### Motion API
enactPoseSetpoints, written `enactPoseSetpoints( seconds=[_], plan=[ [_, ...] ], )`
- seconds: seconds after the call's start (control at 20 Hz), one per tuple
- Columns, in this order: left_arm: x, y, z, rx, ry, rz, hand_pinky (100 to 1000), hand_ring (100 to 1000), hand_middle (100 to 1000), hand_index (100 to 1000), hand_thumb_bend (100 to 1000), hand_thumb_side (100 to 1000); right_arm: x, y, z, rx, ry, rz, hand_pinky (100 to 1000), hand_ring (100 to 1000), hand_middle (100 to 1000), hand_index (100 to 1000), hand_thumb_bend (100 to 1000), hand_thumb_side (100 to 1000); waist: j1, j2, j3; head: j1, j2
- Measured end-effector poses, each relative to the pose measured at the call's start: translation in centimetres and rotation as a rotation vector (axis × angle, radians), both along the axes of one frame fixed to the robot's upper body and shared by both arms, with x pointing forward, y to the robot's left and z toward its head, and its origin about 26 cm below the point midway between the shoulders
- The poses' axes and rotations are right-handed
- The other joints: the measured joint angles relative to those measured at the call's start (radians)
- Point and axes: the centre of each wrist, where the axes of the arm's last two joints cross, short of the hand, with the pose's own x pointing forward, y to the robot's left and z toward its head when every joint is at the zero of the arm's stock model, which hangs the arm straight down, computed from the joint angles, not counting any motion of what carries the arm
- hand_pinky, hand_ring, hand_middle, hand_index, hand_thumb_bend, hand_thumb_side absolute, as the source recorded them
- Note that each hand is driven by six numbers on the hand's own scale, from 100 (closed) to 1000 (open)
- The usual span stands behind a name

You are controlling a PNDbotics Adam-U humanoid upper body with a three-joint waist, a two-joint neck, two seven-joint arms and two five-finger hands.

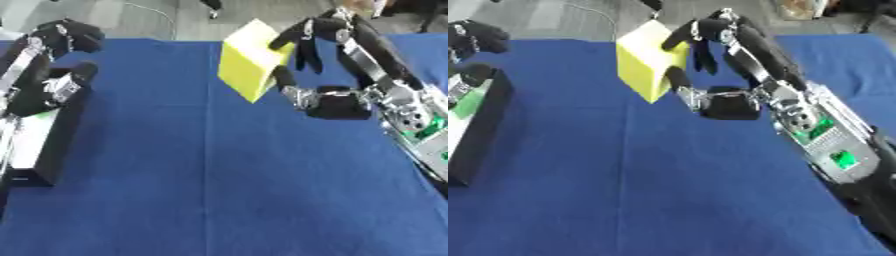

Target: Pick up the objects with one hand, pass them to the other hand, and then place them into the box on the other side of the table.

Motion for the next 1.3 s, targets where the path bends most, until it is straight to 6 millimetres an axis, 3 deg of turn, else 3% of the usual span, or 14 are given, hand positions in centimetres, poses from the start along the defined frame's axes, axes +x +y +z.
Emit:
enactPoseSetpoints(
  seconds=[0.45,0.85,1.3],
  plan=[
    [1.3,-1.8,-0.7,0.126,0.034,-0.130,799,742,750,834,558,707,-0.2,2.5,0.8,-0.007,-0.022,0.129,663,388,191,341,100,100,0.000,0.000,-0.002,0.002,0.000],
    [2.1,-3.0,-1.2,0.185,0.034,-0.182,814,771,792,878,744,627,-0.3,3.1,1.0,-0.008,-0.027,0.172,664,388,191,341,100,100,0.000,0.000,-0.003,0.002,0.000],
    [3.4,-4.5,-1.8,0.175,0.101,-0.231,796,760,780,885,772,608,-0.4,3.6,1.0,-0.013,-0.027,0.195,664,386,189,341,100,100,0.000,0.000,-0.004,0.001,0.000]
  ],
)
